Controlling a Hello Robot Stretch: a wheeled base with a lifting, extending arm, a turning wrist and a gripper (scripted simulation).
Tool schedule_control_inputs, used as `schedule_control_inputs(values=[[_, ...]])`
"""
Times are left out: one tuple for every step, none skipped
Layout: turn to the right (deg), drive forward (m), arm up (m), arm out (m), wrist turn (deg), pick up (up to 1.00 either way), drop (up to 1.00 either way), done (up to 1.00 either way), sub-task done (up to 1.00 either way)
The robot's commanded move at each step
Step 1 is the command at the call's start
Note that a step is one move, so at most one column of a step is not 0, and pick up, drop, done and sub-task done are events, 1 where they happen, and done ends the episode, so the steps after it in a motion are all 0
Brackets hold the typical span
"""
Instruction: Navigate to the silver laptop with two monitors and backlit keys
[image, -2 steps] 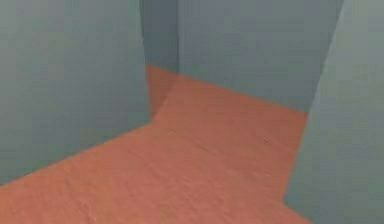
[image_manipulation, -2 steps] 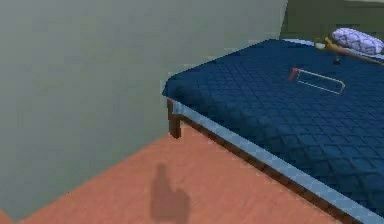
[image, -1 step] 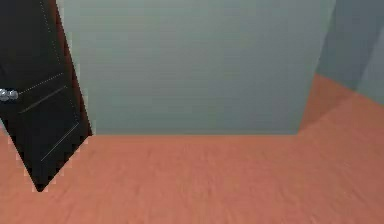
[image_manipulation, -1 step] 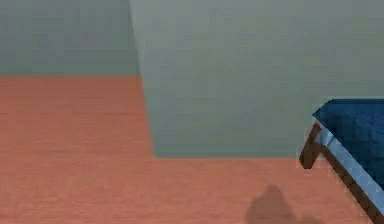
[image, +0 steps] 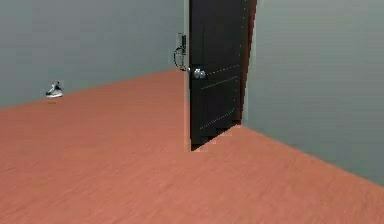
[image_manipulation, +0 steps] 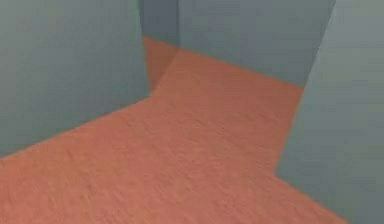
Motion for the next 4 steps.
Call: schedule_control_inputs(values=[[-15.0,0.0,0.0,0.0,0.0,0.0,0.0,0.0,0.0],[0.0,1.0,0.0,0.0,0.0,0.0,0.0,0.0,0.0],[0.0,1.0,0.0,0.0,0.0,0.0,0.0,0.0,0.0],[-21.0,0.0,0.0,0.0,0.0,0.0,0.0,0.0,0.0]])
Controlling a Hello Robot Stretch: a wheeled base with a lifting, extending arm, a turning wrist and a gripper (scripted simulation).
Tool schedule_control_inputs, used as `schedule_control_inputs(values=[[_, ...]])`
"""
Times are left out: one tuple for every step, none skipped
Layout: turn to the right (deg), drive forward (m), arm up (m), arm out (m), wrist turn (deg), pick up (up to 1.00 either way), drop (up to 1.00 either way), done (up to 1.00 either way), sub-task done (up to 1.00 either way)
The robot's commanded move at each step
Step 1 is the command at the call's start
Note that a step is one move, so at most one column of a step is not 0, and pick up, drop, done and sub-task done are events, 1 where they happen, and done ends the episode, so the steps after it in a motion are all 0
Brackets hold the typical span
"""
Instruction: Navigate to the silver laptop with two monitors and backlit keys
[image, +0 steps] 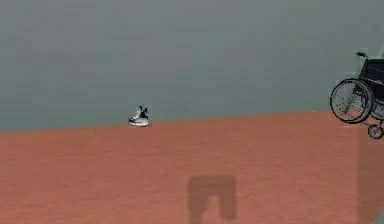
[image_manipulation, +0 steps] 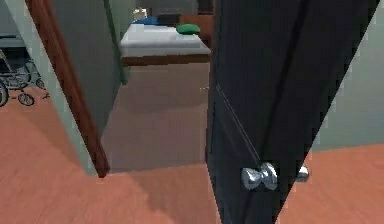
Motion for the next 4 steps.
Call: schedule_control_inputs(values=[[0.0,0.05,0.0,0.0,0.0,0.0,0.0,0.0,0.0],[45.0,0.0,0.0,0.0,0.0,0.0,0.0,0.0,0.0],[18.0,0.0,0.0,0.0,0.0,0.0,0.0,0.0,0.0],[0.0,0.6,0.0,0.0,0.0,0.0,0.0,0.0,0.0]])
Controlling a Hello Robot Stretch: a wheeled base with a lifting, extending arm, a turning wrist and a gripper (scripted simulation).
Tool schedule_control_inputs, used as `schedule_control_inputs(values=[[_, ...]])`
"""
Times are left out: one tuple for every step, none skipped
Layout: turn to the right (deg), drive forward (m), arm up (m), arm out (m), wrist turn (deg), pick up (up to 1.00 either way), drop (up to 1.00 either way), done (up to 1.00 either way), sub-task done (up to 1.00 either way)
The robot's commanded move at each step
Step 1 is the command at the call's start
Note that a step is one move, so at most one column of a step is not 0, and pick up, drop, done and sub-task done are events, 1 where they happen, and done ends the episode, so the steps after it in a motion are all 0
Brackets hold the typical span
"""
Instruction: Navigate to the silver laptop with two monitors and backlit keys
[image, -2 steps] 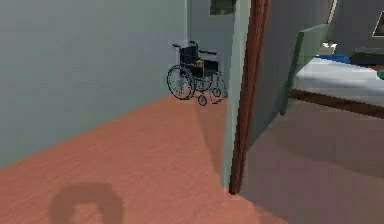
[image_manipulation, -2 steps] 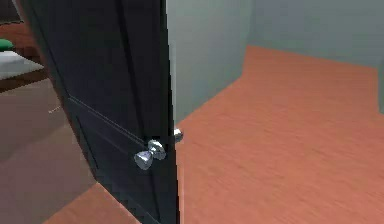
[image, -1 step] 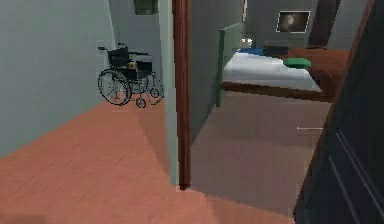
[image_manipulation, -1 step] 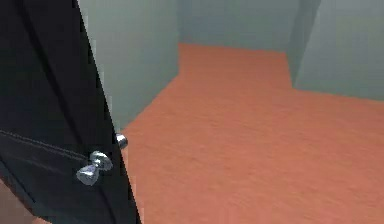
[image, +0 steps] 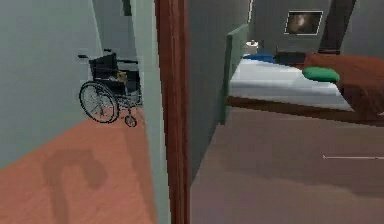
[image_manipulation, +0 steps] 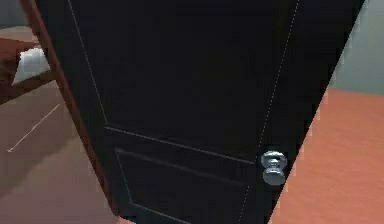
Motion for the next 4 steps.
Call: schedule_control_inputs(values=[[21.0,0.0,0.0,0.0,0.0,0.0,0.0,0.0,0.0],[0.0,0.85,0.0,0.0,0.0,0.0,0.0,0.0,0.0],[45.0,0.0,0.0,0.0,0.0,0.0,0.0,0.0,0.0],[15.0,0.0,0.0,0.0,0.0,0.0,0.0,0.0,0.0]])
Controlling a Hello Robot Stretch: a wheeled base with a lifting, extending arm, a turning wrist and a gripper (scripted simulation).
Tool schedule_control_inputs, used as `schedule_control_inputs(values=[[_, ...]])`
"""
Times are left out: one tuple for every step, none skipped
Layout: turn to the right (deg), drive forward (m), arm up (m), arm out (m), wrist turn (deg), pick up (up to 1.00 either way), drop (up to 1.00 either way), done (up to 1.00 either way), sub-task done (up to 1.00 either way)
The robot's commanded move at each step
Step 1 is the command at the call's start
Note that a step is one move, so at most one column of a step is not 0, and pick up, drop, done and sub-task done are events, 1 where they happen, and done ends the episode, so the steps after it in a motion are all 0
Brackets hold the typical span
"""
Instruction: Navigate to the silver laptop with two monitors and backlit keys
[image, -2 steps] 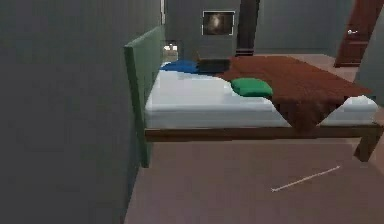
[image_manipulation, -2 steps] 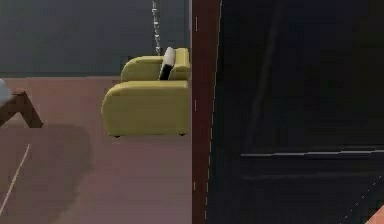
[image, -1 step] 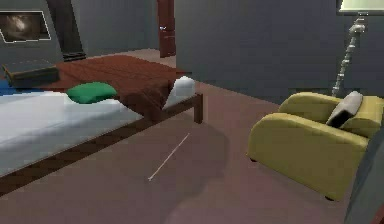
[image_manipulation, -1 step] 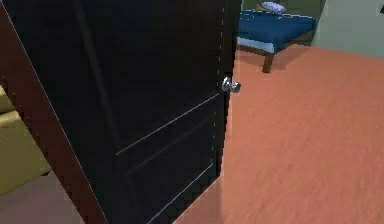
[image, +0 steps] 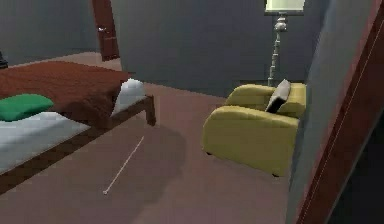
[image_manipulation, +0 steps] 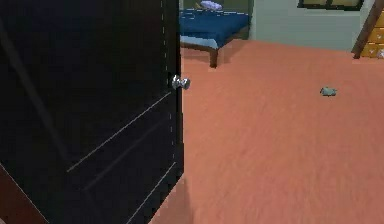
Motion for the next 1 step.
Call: schedule_control_inputs(values=[[0.0,0.45,0.0,0.0,0.0,0.0,0.0,0.0,0.0]])
